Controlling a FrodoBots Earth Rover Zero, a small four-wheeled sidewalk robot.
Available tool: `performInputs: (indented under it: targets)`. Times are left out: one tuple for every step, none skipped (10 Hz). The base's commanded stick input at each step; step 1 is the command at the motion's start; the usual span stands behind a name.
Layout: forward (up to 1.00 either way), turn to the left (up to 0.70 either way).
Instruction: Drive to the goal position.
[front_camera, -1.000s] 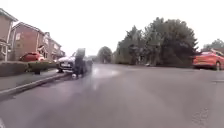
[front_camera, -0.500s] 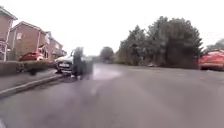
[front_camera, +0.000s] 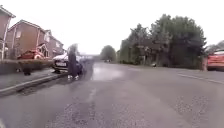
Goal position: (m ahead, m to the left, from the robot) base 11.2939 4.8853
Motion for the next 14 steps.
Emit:
performInputs:
  targets:
    - [1.00,0.00]
    - [1.00,0.00]
    - [1.00,0.00]
    - [1.00,0.00]
    - [1.00,0.00]
    - [1.00,0.00]
    - [1.00,0.00]
    - [1.00,0.00]
    - [1.00,0.00]
    - [1.00,0.00]
    - [1.00,0.26]
    - [1.00,0.40]
    - [1.00,0.40]
    - [1.00,0.00]
